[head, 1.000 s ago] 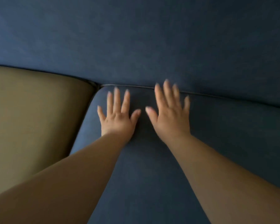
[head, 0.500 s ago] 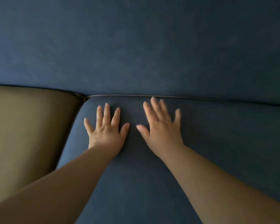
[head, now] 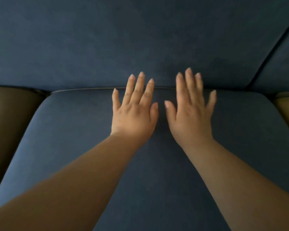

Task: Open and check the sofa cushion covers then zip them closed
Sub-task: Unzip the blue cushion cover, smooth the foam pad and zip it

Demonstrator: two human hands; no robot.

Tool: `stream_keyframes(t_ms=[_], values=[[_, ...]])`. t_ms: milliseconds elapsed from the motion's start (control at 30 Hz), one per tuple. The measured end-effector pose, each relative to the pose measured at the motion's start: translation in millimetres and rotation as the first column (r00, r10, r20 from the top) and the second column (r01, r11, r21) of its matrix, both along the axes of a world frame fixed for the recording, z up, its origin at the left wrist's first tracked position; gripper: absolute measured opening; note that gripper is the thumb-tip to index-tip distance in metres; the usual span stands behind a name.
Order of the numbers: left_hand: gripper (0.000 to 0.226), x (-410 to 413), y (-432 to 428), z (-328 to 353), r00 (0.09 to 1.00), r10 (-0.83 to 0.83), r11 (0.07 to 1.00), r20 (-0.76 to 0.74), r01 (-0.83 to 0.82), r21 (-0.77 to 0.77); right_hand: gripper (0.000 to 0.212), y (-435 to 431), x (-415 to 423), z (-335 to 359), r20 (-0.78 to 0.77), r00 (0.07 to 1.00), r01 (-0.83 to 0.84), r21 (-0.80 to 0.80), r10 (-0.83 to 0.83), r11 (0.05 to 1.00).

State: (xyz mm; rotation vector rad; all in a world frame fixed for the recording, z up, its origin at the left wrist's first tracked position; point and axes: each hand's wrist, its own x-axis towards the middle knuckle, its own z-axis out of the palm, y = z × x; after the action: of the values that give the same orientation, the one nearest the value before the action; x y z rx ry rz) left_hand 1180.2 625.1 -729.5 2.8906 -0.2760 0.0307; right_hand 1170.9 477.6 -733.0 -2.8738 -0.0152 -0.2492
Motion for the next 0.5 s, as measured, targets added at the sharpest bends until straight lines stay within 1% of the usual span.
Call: stream_keyframes(t_ms=[33,67,100,133,167,200,233,267,300,333,367,400,433,467,500], values=[[0.061,-3,-9,-7,0.998,-0.019,0.999,-0.065,0.021,0.03,0.067,-11,-4,-4,-0.096,0.995,0.005,-0.053,-0.01,0.999],[0.062,-8,-17,-18,0.988,-0.019,0.996,-0.153,0.033,0.086,0.067,-23,-10,-11,-0.24,0.971,-0.023,-0.107,-0.004,0.994],[0.063,-12,-20,-26,0.974,0.004,0.99,-0.225,0.028,0.139,0.067,-30,-12,-18,-0.347,0.938,-0.061,-0.133,0.012,0.989],[0.065,-11,-23,-29,0.966,0.038,0.987,-0.255,0.003,0.159,0.068,-37,-10,-21,-0.387,0.921,-0.087,-0.124,0.033,0.988],[0.067,-7,-31,-27,0.968,0.051,0.99,-0.244,-0.017,0.142,0.068,-43,-6,-17,-0.354,0.934,-0.089,-0.076,0.056,0.993],[0.069,-4,-41,-21,0.979,0.034,0.994,-0.2,-0.013,0.106,0.068,-48,-2,-7,-0.269,0.961,-0.081,-0.035,0.068,0.996],[0.07,-4,-55,-11,0.993,0.003,0.998,-0.118,0.004,0.057,0.068,-57,0,4,-0.147,0.988,-0.057,-0.013,0.054,0.998],[0.07,-3,-69,-4,1.0,-0.019,1.0,-0.025,0.019,-0.005,0.068,-68,1,10,-0.012,1.0,-0.003,0.009,0.004,1.0],[0.069,-2,-84,1,0.999,-0.025,0.998,0.028,0.026,-0.055,0.067,-83,0,13,0.054,0.997,0.061,0.032,-0.063,0.998],[0.068,-3,-97,2,0.999,-0.039,0.996,0.024,0.04,-0.077,0.068,-99,-5,11,0.021,0.995,0.1,0.027,-0.101,0.995],[0.066,-6,-109,-4,0.997,-0.065,0.997,-0.034,0.063,-0.05,0.068,-111,-12,4,-0.092,0.99,0.101,-0.026,-0.103,0.995],[0.064,-11,-119,-14,0.988,-0.088,0.995,-0.124,0.092,0.027,0.068,-121,-20,-6,-0.249,0.965,0.062,-0.095,-0.084,0.994],[0.062,-15,-126,-23,0.973,-0.089,0.987,-0.213,0.115,0.114,0.068,-129,-26,-16,-0.37,0.927,0.01,-0.126,-0.056,0.992],[0.062,-13,-131,-29,0.966,-0.07,0.982,-0.249,0.11,0.152,0.068,-136,-25,-21,-0.411,0.911,-0.016,-0.119,-0.034,0.993],[0.061,-6,-137,-27,0.973,-0.064,0.985,-0.224,0.097,0.14,0.068,-141,-21,-19,-0.368,0.93,-0.011,-0.074,-0.017,0.997]])
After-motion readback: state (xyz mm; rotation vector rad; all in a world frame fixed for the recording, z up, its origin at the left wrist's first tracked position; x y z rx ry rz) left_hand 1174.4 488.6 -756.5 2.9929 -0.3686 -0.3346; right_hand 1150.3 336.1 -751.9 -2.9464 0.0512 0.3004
